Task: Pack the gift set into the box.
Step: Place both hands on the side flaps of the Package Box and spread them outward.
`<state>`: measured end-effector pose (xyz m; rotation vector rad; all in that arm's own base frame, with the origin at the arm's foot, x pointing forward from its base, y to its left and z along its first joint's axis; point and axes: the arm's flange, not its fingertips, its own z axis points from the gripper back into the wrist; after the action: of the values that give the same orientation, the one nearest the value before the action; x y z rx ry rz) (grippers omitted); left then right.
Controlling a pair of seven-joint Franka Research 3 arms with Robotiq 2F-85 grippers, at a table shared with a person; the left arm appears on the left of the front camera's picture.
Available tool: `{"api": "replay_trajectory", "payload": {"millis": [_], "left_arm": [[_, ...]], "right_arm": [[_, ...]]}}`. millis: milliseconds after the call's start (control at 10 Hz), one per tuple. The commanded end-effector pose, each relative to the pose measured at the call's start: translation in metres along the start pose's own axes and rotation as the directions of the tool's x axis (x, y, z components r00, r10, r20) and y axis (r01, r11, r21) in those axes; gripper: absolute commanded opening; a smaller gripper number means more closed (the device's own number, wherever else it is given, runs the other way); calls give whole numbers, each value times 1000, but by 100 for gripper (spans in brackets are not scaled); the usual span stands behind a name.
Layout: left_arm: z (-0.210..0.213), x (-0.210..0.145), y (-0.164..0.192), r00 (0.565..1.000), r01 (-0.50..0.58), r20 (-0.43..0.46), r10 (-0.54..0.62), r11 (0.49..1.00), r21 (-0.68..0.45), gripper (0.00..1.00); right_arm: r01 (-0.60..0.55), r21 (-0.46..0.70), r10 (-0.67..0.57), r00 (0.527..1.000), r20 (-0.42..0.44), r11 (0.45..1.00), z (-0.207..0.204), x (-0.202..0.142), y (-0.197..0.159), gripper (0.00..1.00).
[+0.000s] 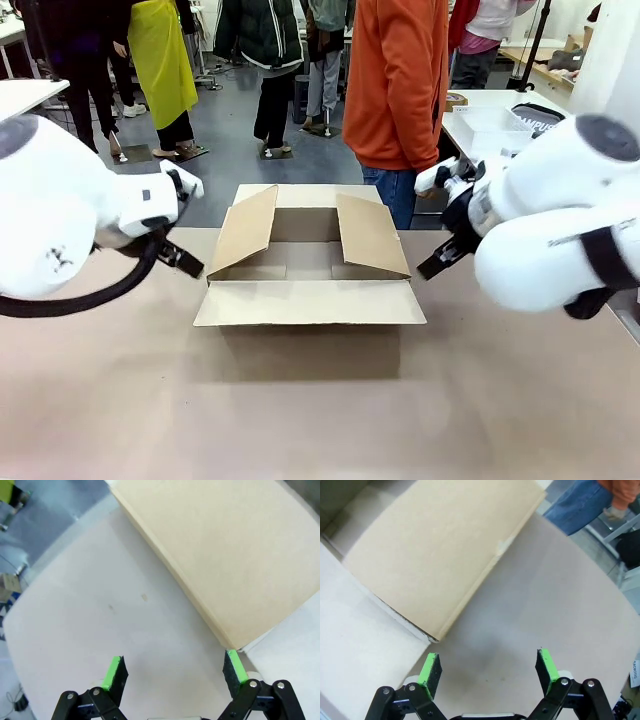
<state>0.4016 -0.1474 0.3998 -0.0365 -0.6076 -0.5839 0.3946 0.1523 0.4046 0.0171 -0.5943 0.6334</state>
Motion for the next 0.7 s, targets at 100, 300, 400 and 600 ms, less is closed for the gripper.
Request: {"api": "replay_trajectory", "payload": {"millis": [100,300,400,600], "left_arm": [[114,-60,6,979,-9,201,17,999,-43,100],[134,-96,33,993,-40,104,59,984,-176,100],[138,-118,54,986,-104,99,133,961,-257,100],[154,-191,127,904,-277,162,397,830,-485,100]], "right_arm": [[-28,38,28,1000,2,999,99,-12,-30,100],[100,95,-93,992,-81,990,141,-41,-53,100],[244,101,-238,969,-64,965,160,-58,-74,100],[559,313,-582,813,-21,768,199,-106,-133,100]]}}
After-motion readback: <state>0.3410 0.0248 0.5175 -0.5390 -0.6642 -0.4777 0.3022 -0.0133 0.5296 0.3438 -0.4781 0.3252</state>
